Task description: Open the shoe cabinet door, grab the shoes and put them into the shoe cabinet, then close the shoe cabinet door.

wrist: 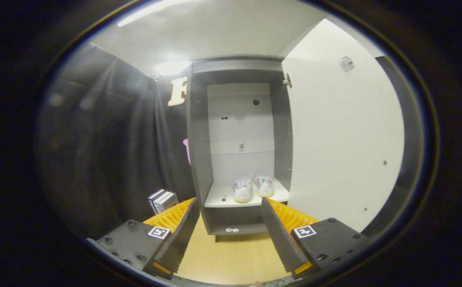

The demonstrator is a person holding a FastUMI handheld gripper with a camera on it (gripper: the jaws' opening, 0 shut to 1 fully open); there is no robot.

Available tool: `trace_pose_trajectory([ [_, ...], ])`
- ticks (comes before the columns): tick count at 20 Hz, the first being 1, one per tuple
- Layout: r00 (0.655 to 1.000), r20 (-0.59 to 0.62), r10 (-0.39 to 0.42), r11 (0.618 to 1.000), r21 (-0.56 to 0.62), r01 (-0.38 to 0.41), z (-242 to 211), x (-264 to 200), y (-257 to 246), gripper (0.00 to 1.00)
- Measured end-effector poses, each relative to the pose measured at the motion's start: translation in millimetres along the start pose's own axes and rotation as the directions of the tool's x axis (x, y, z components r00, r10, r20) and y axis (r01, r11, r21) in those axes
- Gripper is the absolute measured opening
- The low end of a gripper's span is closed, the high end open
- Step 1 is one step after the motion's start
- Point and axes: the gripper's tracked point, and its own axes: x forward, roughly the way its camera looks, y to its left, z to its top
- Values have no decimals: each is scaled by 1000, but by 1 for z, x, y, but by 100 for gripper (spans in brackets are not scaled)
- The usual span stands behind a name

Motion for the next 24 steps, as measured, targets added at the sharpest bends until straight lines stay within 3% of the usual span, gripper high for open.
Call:
trace_pose_trajectory([
  [5,998,13,-69,997,24,68,16,-64,-65,96],
  [12,988,34,-153,986,-59,155,40,-114,-194,96],
  [19,974,51,-222,972,-64,225,54,-87,-328,96],
  [24,985,57,-164,984,-59,167,68,-13,-374,96],
])
